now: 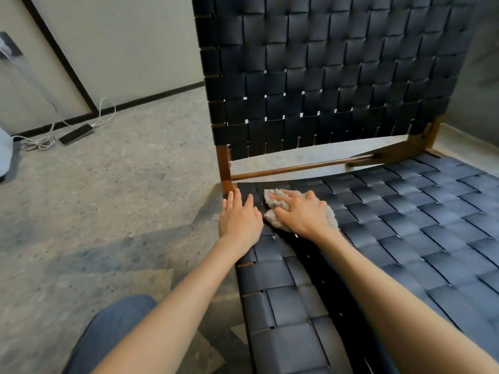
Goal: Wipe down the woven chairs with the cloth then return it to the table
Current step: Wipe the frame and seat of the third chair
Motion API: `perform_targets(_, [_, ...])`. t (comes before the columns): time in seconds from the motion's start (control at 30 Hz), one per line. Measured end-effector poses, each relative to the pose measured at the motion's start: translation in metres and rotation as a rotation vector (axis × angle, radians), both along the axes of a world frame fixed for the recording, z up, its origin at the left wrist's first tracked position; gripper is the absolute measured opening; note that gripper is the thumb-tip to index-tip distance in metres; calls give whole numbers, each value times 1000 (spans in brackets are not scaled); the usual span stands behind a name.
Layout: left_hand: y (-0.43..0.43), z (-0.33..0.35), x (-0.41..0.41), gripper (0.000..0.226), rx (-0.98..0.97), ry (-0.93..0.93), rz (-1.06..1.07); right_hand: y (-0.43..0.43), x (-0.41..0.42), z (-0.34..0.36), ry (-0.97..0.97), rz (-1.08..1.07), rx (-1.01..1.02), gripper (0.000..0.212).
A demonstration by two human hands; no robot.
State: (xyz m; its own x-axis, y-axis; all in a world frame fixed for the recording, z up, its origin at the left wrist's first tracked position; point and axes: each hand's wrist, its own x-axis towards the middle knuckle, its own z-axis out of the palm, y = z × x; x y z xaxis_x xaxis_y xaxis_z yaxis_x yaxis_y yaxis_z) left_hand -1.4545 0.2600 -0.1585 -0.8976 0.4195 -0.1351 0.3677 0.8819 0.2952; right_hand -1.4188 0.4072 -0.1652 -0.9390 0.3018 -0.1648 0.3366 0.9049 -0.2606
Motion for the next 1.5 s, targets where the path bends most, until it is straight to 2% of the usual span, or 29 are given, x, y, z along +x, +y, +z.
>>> perform_targets(0.47, [10, 25, 73, 54, -44, -68, -172, -30, 216, 68, 43, 37, 23, 44])
perform_targets(0.63, [18, 20, 79, 52, -95, -52, -218, 3, 240, 64, 25, -116, 151, 45])
perform_targets(0.83, [27, 14, 67, 54, -120, -18, -230, 26, 187, 41, 68, -43, 105, 45])
perform_targets(1.17, [50, -7, 27, 54, -117, 57, -201, 61, 13, -14, 72, 14, 61, 48])
perform_targets(1.33, [71, -21, 15, 55, -154, 57, -172, 82, -40, -33, 133, 87, 74, 45])
perform_targets(1.5, [89, -31, 5, 56, -146, 55, -164, 126, -57, -41, 112, -102, 132, 49])
